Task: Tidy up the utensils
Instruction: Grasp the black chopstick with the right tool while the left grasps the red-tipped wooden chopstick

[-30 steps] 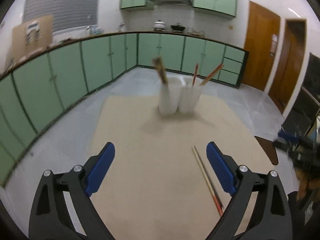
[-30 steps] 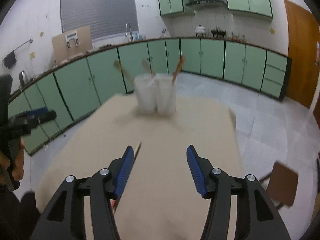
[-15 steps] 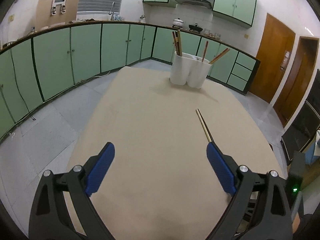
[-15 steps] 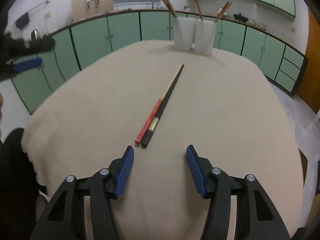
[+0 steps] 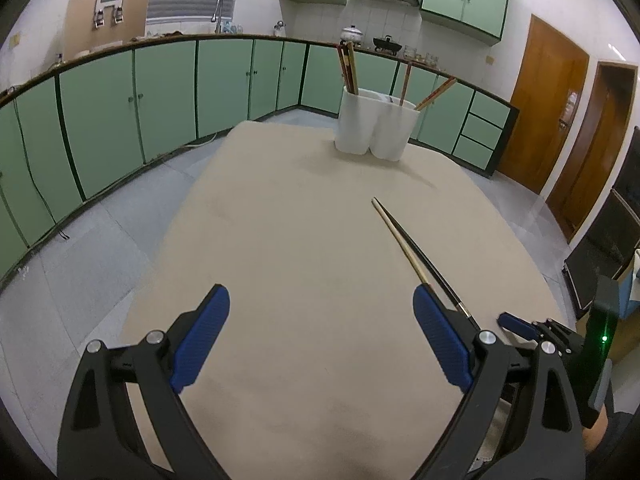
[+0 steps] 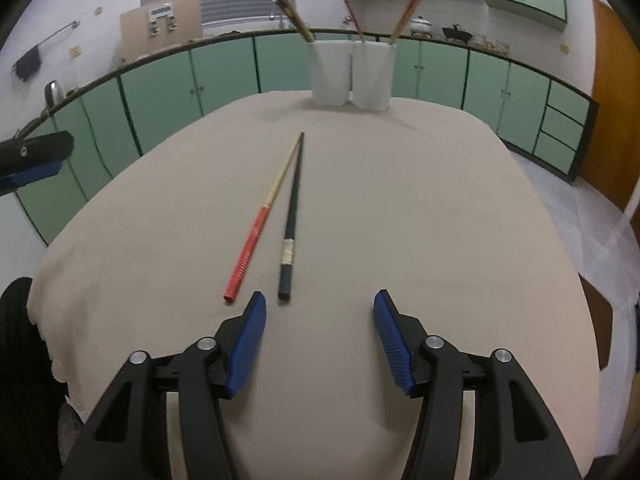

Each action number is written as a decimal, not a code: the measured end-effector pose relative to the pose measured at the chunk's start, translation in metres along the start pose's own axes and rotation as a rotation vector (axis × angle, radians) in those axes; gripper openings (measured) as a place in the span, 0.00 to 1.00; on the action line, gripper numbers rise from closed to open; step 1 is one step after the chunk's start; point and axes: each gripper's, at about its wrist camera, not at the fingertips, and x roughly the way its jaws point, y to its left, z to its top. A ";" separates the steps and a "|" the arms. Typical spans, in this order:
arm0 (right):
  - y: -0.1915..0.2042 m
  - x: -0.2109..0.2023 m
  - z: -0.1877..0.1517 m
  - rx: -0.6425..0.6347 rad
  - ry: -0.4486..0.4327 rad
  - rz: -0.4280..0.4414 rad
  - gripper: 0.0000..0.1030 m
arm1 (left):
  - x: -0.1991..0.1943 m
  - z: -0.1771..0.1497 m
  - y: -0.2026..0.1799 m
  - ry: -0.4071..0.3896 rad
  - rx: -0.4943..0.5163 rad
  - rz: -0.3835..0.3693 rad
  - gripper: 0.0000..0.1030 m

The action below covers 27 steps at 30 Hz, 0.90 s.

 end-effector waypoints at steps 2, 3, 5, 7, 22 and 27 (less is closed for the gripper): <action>0.001 0.004 0.003 -0.008 -0.002 0.004 0.54 | 0.000 -0.001 -0.002 0.002 0.006 0.001 0.88; 0.001 0.006 0.006 -0.011 0.001 0.007 0.54 | 0.000 -0.002 -0.002 0.002 0.009 0.002 0.88; -0.001 0.011 0.011 0.001 0.011 0.017 0.40 | 0.000 -0.001 -0.002 0.004 0.010 0.006 0.88; -0.004 0.013 0.014 0.018 0.016 0.024 0.20 | 0.000 -0.001 0.001 0.000 0.000 0.011 0.88; -0.066 -0.027 -0.022 0.202 -0.022 -0.133 0.08 | 0.041 -0.034 -0.076 0.065 0.061 -0.089 0.87; -0.070 -0.029 -0.023 0.203 -0.026 -0.111 0.08 | 0.066 -0.048 -0.113 0.091 0.112 -0.098 0.82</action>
